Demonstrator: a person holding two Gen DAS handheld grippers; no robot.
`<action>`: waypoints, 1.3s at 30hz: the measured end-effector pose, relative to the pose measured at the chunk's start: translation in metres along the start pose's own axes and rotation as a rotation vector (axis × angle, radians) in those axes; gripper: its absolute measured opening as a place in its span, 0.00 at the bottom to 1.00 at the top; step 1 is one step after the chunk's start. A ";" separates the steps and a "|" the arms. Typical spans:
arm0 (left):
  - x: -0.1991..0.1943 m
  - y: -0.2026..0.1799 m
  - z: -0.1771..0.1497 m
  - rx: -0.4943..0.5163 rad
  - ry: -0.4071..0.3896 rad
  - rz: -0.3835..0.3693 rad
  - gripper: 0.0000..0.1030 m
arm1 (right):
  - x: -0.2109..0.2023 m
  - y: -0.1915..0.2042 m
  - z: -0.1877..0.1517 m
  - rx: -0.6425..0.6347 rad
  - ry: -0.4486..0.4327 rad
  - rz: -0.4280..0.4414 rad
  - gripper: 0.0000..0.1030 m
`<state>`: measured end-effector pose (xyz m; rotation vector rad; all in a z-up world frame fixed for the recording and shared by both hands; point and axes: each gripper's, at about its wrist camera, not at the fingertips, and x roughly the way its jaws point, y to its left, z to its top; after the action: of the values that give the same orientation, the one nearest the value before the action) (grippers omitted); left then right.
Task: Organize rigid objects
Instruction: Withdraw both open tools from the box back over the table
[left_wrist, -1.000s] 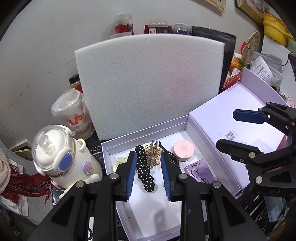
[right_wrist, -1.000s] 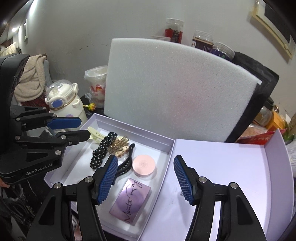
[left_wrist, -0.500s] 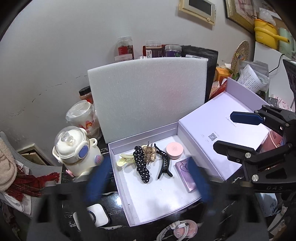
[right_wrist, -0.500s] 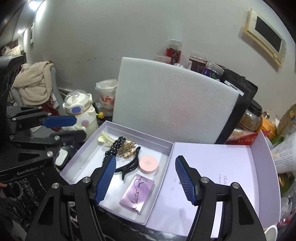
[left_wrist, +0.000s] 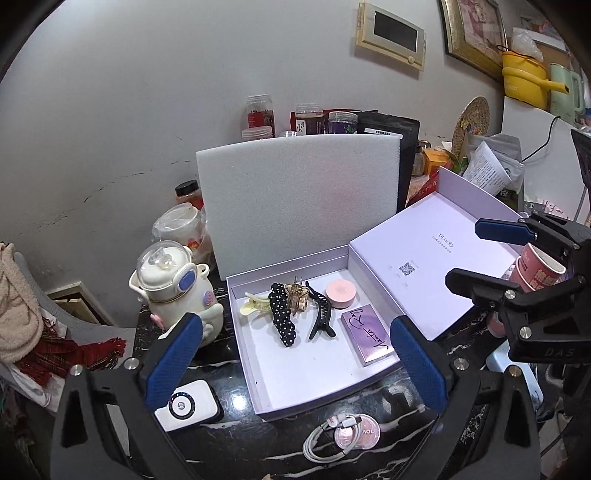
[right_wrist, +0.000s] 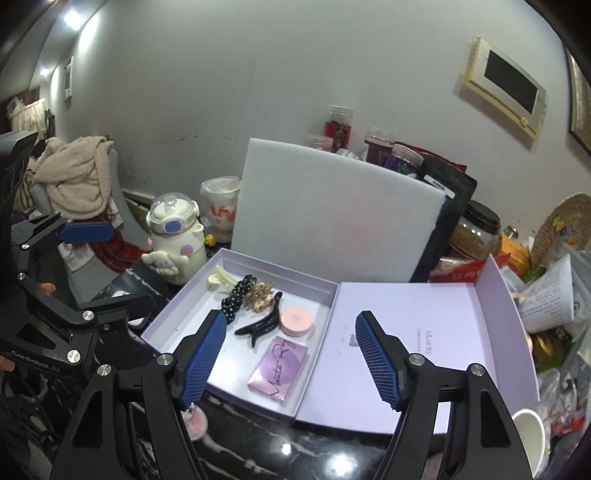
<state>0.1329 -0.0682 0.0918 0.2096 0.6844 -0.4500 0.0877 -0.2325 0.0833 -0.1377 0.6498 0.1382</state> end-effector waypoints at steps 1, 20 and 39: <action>-0.004 -0.001 -0.002 -0.001 -0.004 0.001 1.00 | -0.003 0.001 -0.001 -0.001 -0.004 -0.002 0.72; -0.042 -0.013 -0.038 -0.021 0.018 -0.003 1.00 | -0.047 0.019 -0.038 -0.003 -0.039 -0.002 0.78; -0.046 -0.022 -0.082 -0.049 0.084 -0.028 1.00 | -0.040 0.037 -0.079 0.023 0.026 0.051 0.78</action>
<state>0.0455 -0.0450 0.0585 0.1734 0.7804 -0.4526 0.0032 -0.2126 0.0426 -0.1013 0.6804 0.1785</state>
